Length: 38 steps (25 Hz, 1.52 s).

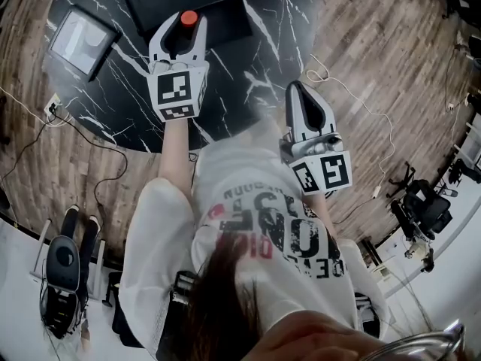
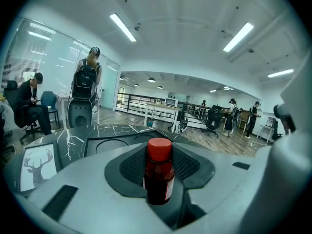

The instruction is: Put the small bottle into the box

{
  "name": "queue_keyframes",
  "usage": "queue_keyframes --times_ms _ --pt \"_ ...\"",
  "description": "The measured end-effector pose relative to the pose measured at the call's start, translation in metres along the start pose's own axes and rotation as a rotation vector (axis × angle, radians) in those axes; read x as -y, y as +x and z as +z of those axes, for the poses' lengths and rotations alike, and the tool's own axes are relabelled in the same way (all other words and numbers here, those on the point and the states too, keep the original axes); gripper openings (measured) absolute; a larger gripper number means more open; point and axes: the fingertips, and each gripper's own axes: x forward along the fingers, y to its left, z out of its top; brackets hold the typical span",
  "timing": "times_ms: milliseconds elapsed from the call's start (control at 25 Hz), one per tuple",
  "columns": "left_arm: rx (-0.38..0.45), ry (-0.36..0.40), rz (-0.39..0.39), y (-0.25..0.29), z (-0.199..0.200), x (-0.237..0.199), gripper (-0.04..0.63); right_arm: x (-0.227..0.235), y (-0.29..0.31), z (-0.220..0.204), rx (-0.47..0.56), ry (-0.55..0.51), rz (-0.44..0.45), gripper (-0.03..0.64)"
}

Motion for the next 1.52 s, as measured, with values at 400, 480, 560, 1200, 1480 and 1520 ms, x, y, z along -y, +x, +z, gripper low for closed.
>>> queue_keyframes --times_ms 400,480,560,1200,1480,1520 --pt "-0.028 -0.005 -0.001 0.005 -0.012 -0.001 0.146 -0.002 0.003 -0.004 -0.010 0.005 0.006 0.002" --pt "-0.033 -0.005 -0.003 0.006 -0.013 -0.002 0.146 -0.003 0.004 -0.004 -0.011 0.006 0.008 0.003" --pt "-0.036 -0.004 -0.006 0.006 -0.015 -0.001 0.146 -0.004 0.004 -0.005 -0.012 0.007 0.008 0.002" --pt "-0.079 0.061 -0.042 0.012 -0.033 0.009 0.146 -0.006 0.005 -0.007 -0.020 0.011 0.005 0.002" --pt "-0.116 0.082 -0.043 0.015 -0.038 0.010 0.146 -0.010 0.009 -0.008 -0.024 0.014 0.021 0.002" --pt "-0.118 0.090 -0.045 0.015 -0.039 0.011 0.146 -0.010 0.010 -0.009 -0.024 0.016 0.021 0.003"
